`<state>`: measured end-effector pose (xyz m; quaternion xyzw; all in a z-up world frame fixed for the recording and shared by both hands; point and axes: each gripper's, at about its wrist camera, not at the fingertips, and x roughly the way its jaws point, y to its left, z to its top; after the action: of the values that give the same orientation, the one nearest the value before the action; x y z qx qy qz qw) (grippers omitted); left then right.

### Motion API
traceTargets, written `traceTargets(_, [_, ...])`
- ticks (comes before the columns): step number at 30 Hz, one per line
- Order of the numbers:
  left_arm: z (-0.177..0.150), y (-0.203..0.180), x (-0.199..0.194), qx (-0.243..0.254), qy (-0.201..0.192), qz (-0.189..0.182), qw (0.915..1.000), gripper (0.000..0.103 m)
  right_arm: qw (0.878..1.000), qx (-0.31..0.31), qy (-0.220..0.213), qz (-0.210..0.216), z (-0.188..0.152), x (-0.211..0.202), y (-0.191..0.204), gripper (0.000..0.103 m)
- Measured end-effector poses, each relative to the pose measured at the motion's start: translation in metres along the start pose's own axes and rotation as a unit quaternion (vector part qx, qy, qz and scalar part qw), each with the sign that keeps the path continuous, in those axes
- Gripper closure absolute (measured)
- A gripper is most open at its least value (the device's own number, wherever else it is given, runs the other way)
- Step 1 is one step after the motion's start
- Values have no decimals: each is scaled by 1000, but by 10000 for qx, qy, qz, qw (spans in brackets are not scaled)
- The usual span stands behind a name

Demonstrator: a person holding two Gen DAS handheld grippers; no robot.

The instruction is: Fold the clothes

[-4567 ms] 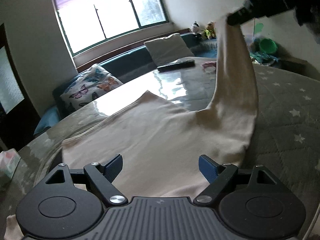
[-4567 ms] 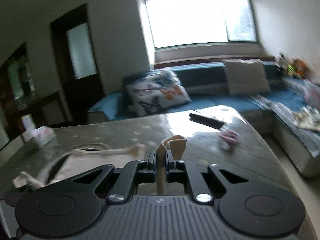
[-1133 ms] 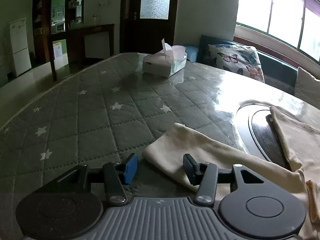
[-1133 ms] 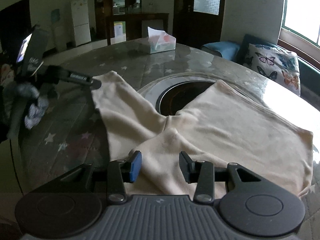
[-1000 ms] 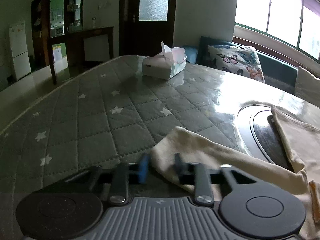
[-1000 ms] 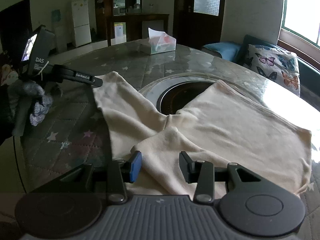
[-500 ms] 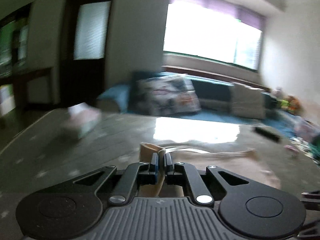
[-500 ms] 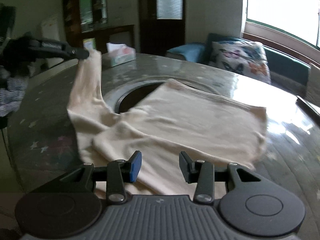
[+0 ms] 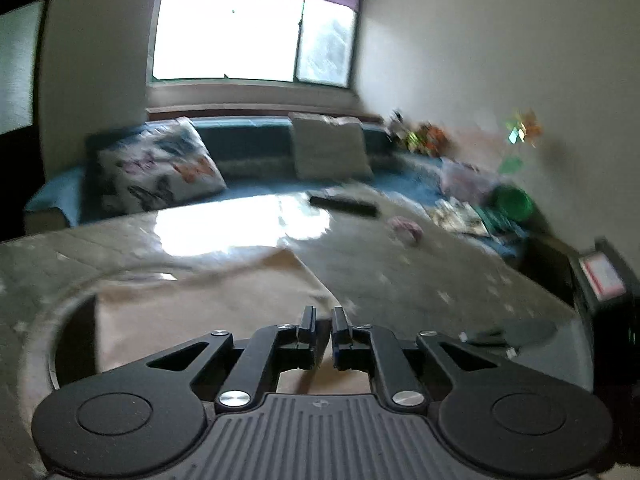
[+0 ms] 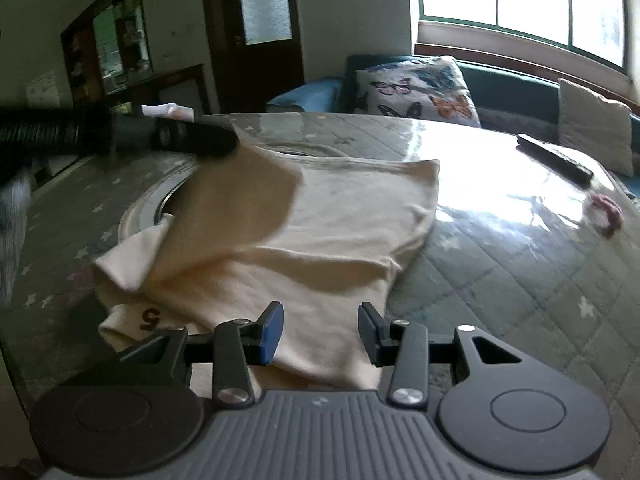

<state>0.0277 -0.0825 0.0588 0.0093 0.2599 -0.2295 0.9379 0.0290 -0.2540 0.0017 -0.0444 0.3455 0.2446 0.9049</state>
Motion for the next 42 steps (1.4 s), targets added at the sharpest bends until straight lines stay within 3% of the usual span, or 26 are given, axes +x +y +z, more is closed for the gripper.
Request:
traceTargets(2, [-6,-5,-4,111,32,-39,9999,91,10000,36,-1,-25,-2,-2,-3,61])
traceTargets(4, [-12,-10,-8,208,56,-59,9997,62,10000,43,-19,-46,-2,-5,-3,62])
traceTargets(5, [-15,-6,-10,199,34,15,9998,58,10000,43,-30,-59,-1,-7,-4,62])
traceTargets(11, [-29,35,-26,62,-16,788,9969,52,9998,153,-99,-21,1,-17,-8,62])
traceTargets(14, [-43,62,-28,-28,142,1355,9907,50,9996,261,-123,65,4,-16,-8,62])
traceTargets(19, [-72,89,-39,-218,451,1889,9807,43,9984,526,-190,33,10,-13,-10,62])
traceTargets(24, [-90,97,-42,-325,609,1995,9775,29,9954,888,-370,-21,17,-22,-20,63])
traceTargets(25, [-90,98,-41,-357,610,1991,9774,22,9951,923,-357,16,18,-22,-19,63])
traceTargets(30, [-88,90,-37,-301,584,1967,9783,8,9968,791,-71,26,15,2,-11,67])
traceTargets(35, [-86,86,-30,-225,662,2030,9767,3,9972,741,98,-4,12,22,-5,70])
traceTargets(38, [-87,85,-27,-211,689,2058,9759,1,9980,610,126,-58,10,26,0,76])
traceTargets(40, [-88,85,-27,-197,705,2075,9755,0,9984,539,157,-103,9,29,3,87])
traceTargets(42, [-88,85,-26,-192,721,2086,9751,0,9985,500,174,-143,9,30,5,89])
